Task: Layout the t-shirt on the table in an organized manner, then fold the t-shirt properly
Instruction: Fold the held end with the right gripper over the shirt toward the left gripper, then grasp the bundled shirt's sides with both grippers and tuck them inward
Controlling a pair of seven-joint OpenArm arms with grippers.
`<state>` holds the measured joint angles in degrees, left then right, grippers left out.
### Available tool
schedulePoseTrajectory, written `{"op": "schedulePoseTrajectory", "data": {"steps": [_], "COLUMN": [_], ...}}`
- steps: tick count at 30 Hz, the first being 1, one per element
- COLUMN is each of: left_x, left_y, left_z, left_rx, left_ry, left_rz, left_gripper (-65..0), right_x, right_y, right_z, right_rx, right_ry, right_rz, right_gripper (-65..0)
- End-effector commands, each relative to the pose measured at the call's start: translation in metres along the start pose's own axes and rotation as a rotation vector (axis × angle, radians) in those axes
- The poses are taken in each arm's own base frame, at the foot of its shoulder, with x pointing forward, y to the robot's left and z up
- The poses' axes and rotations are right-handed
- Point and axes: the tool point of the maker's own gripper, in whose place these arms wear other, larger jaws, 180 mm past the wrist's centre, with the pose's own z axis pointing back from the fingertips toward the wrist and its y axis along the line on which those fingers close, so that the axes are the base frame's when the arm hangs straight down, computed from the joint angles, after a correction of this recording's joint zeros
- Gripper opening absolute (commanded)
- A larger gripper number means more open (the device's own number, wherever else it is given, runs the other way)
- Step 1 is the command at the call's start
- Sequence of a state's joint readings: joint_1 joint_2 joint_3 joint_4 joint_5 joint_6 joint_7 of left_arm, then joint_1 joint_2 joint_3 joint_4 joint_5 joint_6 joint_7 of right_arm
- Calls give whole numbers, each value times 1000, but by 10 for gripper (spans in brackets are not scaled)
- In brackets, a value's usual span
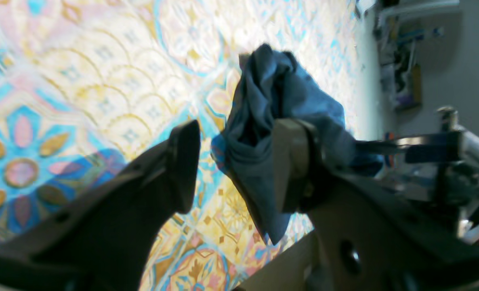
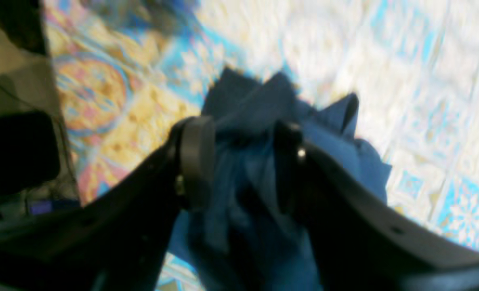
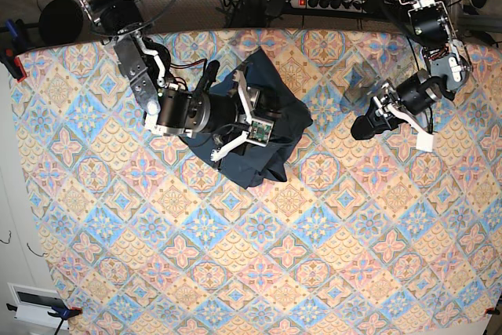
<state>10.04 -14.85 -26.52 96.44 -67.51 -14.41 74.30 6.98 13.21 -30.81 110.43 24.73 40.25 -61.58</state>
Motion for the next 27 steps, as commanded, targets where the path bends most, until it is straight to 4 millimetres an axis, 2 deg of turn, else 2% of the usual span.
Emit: {"op": "schedulePoseTrajectory", "data": {"steps": [1, 5, 8, 10, 12, 15, 17, 20, 23, 27], "left_x": [10, 2, -5, -10, -13, -28, -35, -35, -31, -30], "left_y": [-10, -19, -50, -70, -76, -92, -99, -101, -95, -81], "left_z": [1, -7, -14, -17, -19, -30, -34, -35, -32, -32], "left_rx": [-30, -61, -150, -191, -205, -255, -279, -283, -263, -217], "left_ry": [-22, 10, 37, 33, 37, 82, 105, 104, 108, 116], "left_rz": [-29, -35, -71, -98, -103, -94, -86, -83, -103, -106], "left_gripper": [-379, -379, -379, -377, -376, -375, -376, -377, -378, -378], "right_x": [13, 11, -5, -22, -32, -45, -57, -68, -70, -76], "right_y": [-16, -45, -85, -100, -107, -103, -91, -69, -36, 10], "right_z": [11, 30, 59, 75, 82, 74, 60, 36, 12, -6], "right_rx": [-51, -143, -283, -348, -378, -353, -304, -211, -95, 43], "right_ry": [-44, -61, -66, -55, -48, -13, 15, 58, 101, 157], "right_rz": [17, -20, -103, -166, -197, -229, -255, -266, -225, -143], "right_gripper": [-424, -436, -449, -459, -477, -513, -532, -554, -562, -560]}}
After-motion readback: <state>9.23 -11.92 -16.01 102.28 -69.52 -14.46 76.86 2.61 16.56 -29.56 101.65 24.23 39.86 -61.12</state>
